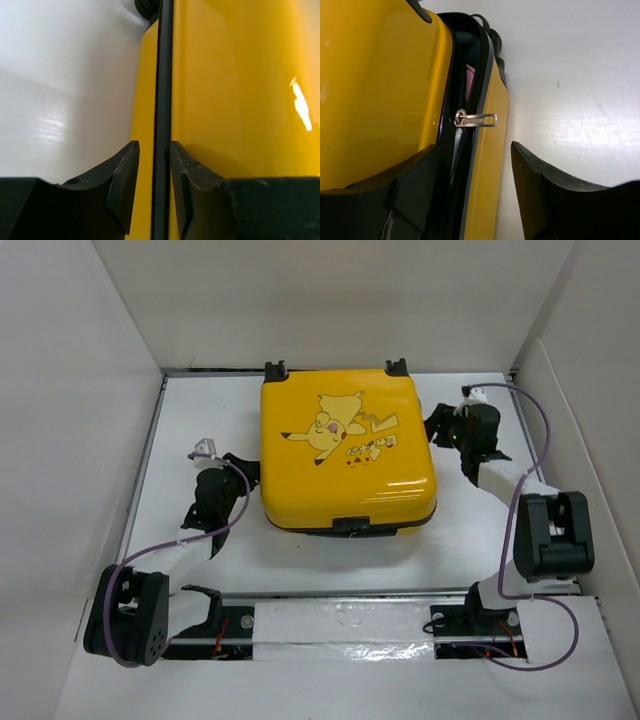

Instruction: Pack the luggage

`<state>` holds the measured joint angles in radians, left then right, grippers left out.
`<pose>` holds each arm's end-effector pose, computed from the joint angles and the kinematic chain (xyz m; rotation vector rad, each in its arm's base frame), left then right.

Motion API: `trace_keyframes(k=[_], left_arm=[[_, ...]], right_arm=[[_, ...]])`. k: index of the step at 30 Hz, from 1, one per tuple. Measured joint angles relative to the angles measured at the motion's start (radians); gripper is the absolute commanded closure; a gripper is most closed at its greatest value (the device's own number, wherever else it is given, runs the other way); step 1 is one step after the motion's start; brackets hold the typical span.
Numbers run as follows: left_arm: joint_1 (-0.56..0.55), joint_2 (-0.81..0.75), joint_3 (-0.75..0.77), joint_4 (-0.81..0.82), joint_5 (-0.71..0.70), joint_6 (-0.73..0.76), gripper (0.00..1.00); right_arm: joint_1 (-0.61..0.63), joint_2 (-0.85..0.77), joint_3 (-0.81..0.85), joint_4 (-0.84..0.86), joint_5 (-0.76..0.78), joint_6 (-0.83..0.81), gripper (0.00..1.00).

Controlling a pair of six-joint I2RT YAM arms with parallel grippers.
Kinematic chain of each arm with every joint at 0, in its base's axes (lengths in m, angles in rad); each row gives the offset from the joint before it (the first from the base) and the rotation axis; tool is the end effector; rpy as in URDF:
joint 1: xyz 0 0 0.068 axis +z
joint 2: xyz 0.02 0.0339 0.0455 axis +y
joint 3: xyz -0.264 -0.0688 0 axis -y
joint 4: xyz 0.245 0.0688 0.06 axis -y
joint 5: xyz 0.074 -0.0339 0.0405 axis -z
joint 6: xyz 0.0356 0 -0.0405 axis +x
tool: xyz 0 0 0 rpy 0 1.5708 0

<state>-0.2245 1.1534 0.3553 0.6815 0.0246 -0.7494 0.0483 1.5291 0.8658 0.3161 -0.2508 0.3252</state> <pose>0.2297 -0.0534 0.2085 -0.4340 1.6892 -0.7450 0.3402 0.0253 0.2368 0.0973 1.9350 0.4905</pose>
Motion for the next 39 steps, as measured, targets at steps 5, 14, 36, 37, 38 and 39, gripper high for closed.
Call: trace_keyframes(k=[5,14,36,37,38,39], left_arm=[[-0.037,-0.086,-0.072,-0.037,-0.092,0.040,0.71],[-0.246,-0.296,-0.115,-0.222,-0.395,0.082,0.67],[-0.027,-0.219,0.517,-0.297,-0.291,-0.035,0.11],[0.015,-0.181,0.540,-0.285,-0.249,-0.051,0.12],[0.060,-0.137,0.557,-0.274,-0.206,-0.068,0.12],[0.105,-0.094,0.569,-0.265,-0.164,-0.082,0.13]], right_arm=[[0.069,0.190,0.212,0.004,-0.009,-0.076,0.40],[0.129,0.426,0.517,-0.019,-0.038,-0.122,0.35],[0.327,0.037,0.374,-0.025,-0.185,-0.016,0.10],[0.322,0.001,0.334,-0.012,-0.188,-0.011,0.23],[0.309,-0.028,0.294,0.000,-0.186,-0.009,0.48],[0.293,-0.068,0.240,0.017,-0.181,-0.002,0.99]])
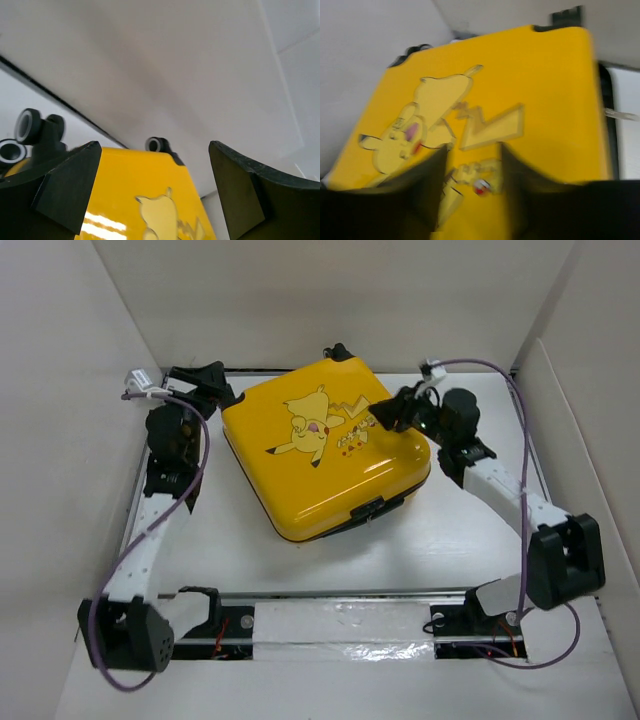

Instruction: Pack the luggage

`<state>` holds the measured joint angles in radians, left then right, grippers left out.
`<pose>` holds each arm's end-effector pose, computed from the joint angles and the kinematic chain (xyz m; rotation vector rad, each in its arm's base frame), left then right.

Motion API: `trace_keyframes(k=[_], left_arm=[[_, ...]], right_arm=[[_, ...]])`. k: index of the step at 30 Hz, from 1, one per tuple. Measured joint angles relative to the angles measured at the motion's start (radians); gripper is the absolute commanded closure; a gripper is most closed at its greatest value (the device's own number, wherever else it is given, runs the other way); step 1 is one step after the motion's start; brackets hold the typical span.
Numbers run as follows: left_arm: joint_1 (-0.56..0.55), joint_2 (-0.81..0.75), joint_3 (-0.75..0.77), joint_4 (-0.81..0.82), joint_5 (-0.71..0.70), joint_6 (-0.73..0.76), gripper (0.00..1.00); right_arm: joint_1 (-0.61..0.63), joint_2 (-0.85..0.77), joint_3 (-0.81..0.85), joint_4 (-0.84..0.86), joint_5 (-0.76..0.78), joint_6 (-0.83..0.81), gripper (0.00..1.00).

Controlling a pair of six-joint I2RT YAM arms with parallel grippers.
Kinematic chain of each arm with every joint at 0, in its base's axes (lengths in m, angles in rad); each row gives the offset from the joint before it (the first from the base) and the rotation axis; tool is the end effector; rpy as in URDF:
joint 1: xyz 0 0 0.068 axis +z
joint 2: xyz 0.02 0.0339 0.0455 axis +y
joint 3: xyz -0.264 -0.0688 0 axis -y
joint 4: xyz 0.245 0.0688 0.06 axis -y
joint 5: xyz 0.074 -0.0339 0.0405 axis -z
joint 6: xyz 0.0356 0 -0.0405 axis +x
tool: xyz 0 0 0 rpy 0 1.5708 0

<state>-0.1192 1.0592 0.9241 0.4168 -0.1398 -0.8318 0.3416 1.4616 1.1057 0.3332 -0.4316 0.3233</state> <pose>0.2454 -0.0244 0.4005 -0.5760 1.1949 -0.7222 0.3230 0.1306 0.3444 -0.3625 1.6191 0.8537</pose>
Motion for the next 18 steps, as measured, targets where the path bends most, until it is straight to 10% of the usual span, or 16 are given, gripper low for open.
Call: trace_keyframes(k=[8,18], left_arm=[[0.160,0.395,0.028,-0.010,0.239,-0.084,0.14],[0.159,0.666,0.263,-0.068,0.384,-0.106,0.15]], right_arm=[[-0.025,-0.454,-0.510,0.120,0.145,0.065,0.99],[-0.021,-0.509,-0.551,0.105,0.157,0.031,0.87]])
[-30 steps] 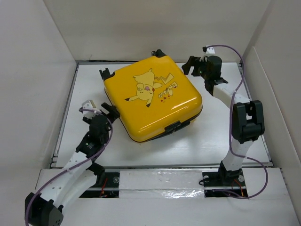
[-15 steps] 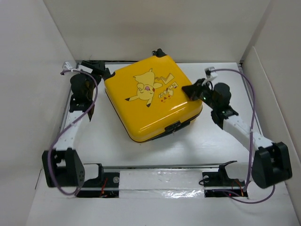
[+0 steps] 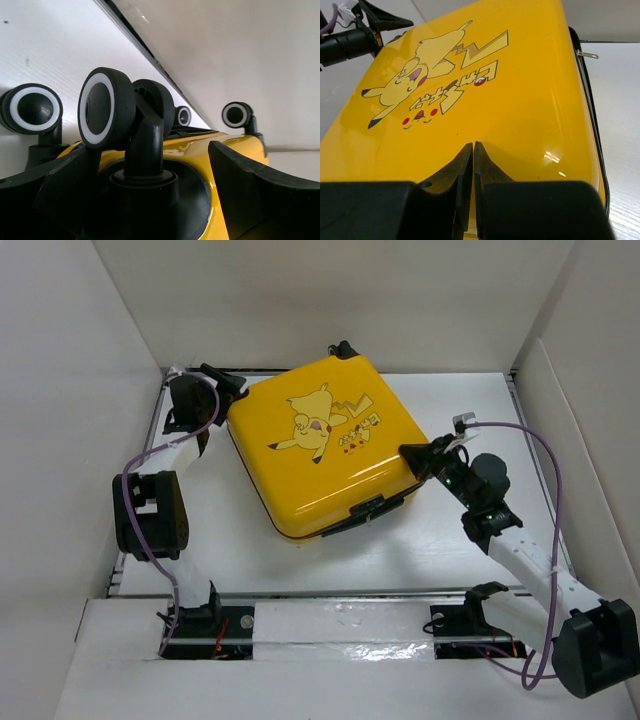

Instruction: Pack the luggage

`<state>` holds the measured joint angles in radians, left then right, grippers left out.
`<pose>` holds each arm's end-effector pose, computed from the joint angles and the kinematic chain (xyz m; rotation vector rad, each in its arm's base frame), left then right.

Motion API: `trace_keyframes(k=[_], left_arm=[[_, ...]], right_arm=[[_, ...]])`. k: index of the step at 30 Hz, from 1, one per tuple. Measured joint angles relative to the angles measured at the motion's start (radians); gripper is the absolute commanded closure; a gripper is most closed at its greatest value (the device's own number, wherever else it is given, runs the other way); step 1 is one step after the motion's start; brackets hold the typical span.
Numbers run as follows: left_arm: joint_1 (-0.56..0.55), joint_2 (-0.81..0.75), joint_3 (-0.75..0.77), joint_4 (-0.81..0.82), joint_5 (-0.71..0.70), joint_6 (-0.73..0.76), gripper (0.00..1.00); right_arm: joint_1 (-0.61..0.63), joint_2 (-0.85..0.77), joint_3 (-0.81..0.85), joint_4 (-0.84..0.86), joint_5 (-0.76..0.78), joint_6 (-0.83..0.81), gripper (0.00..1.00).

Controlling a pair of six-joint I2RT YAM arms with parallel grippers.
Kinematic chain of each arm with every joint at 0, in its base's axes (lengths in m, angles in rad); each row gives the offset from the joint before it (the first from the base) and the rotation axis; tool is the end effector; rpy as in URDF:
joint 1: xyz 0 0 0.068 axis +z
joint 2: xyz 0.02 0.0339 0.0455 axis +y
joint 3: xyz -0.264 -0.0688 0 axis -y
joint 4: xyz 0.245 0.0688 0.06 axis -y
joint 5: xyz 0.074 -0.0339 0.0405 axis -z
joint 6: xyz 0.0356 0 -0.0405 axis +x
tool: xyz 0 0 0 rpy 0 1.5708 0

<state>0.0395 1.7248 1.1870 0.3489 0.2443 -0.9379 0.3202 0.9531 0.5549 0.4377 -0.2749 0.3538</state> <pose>0.4083 0.0075 0.2800 -0.6939 1.7000 -0.8580 0.2099 0.0798 0.2933 -0.1988 1.5677 0.7422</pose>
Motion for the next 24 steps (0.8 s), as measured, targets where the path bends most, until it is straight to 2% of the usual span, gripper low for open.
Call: trace_keyframes(k=[3,6,9,10,13,16,19,24], left_arm=[[0.004,0.036,0.020,0.027,0.035,-0.038,0.17],[0.007,0.069,0.027,0.090,0.061,-0.082,0.27],[0.011,0.109,0.021,0.185,0.071,-0.107,0.51],[0.011,0.127,0.016,0.225,0.072,-0.118,0.68],[0.015,0.139,-0.005,0.341,0.103,-0.157,0.84],[0.013,0.138,-0.022,0.375,0.095,-0.172,0.94],[0.003,0.116,-0.022,0.357,0.069,-0.151,0.99],[-0.007,0.065,0.024,0.281,0.058,-0.103,1.00]], right_arm=[[0.000,-0.002,0.001,0.001,-0.012,-0.004,0.78],[0.000,-0.010,0.001,-0.004,-0.015,-0.012,0.74],[0.000,-0.013,0.001,-0.006,-0.021,-0.018,0.73],[0.000,-0.013,0.001,-0.006,-0.023,-0.018,0.73],[0.000,-0.013,0.001,-0.007,-0.025,-0.022,0.73],[0.000,-0.013,0.001,-0.006,-0.029,-0.026,0.73],[0.000,-0.011,0.001,-0.006,-0.038,-0.026,0.72],[0.000,-0.010,0.002,-0.009,-0.047,-0.034,0.68]])
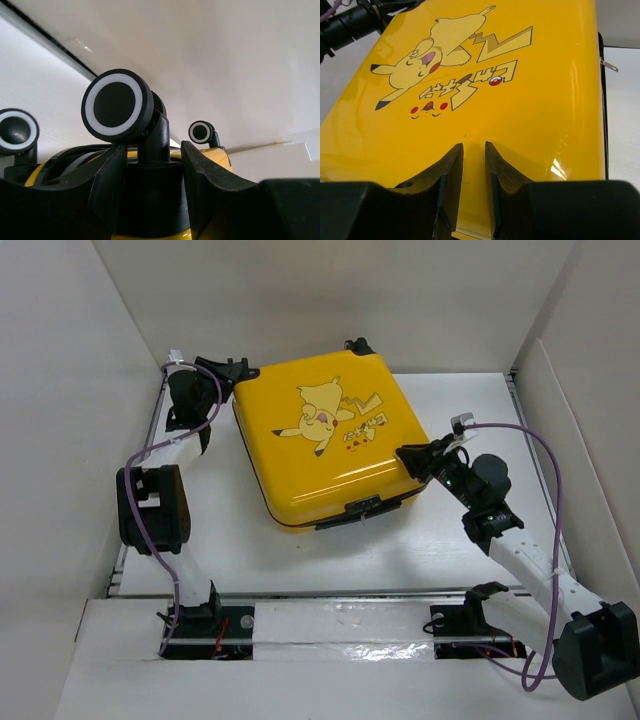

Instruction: Pack the luggage

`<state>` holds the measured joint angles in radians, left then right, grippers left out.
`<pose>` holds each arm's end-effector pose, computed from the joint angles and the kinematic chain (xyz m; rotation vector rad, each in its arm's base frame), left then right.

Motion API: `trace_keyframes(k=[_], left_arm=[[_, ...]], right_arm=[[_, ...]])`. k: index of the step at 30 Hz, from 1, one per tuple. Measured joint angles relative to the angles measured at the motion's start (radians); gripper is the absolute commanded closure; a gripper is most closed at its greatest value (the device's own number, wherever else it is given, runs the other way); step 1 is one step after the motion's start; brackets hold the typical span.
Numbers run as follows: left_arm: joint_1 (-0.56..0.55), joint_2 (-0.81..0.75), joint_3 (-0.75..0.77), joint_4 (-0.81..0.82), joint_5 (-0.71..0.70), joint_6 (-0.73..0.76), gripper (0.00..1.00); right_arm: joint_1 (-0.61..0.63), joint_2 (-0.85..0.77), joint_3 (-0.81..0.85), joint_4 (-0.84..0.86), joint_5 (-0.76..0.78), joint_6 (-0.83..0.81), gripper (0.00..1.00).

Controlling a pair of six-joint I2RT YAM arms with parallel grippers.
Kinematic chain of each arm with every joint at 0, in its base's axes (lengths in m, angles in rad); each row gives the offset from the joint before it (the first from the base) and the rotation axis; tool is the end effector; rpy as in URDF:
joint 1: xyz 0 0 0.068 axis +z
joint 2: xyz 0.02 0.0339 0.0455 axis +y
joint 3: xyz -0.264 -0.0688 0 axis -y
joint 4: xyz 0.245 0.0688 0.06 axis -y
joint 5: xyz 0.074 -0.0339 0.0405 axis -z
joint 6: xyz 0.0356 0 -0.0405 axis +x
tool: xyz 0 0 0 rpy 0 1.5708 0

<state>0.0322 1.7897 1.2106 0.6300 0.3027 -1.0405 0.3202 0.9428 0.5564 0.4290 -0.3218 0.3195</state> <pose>0.4232 0.0030 0.2928 -0.5945 1.5006 -1.0229 0.2073 0.0806 0.2950 -0.2642 1.5566 0.7506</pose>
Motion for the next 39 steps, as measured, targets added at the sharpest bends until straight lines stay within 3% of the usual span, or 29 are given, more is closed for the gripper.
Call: trace_keyframes(k=[5,8,18,20,23,24,26,29,32,36,39], left_arm=[[-0.012,-0.071,0.067,-0.071,-0.001,0.047,1.00],[-0.025,-0.116,0.090,-0.078,0.005,0.056,1.00],[-0.043,-0.188,0.269,0.002,0.045,0.059,1.00],[-0.043,-0.143,0.310,0.006,0.047,0.068,1.00],[-0.037,-0.075,0.301,0.011,0.052,0.067,1.00],[-0.035,-0.068,0.268,0.002,0.047,0.067,1.00],[-0.033,-0.067,0.203,-0.039,0.025,0.084,1.00],[-0.032,-0.125,0.075,-0.063,-0.040,0.113,1.00],[-0.046,-0.311,-0.141,-0.068,-0.132,0.118,0.97],[-0.137,-0.621,-0.480,0.111,-0.274,0.069,0.98],[-0.196,-0.732,-0.670,0.200,-0.320,0.039,1.00]], right_arm=[[0.000,-0.002,0.011,0.010,-0.003,-0.008,0.55],[-0.001,-0.002,0.018,0.011,-0.006,-0.013,0.33],[0.002,-0.005,0.024,0.008,-0.011,-0.029,0.17],[0.003,-0.011,0.024,0.000,-0.012,-0.032,0.22],[0.015,-0.022,0.024,-0.026,-0.010,-0.045,0.56],[0.019,-0.026,0.024,-0.040,-0.004,-0.048,0.83],[0.032,-0.032,0.024,-0.069,0.010,-0.056,1.00],[0.069,-0.052,0.026,-0.106,0.034,-0.066,1.00],[0.133,-0.093,0.032,-0.147,0.077,-0.074,1.00],[0.251,-0.175,0.030,-0.158,0.140,-0.060,1.00],[0.355,-0.222,-0.018,-0.131,0.185,-0.035,1.00]])
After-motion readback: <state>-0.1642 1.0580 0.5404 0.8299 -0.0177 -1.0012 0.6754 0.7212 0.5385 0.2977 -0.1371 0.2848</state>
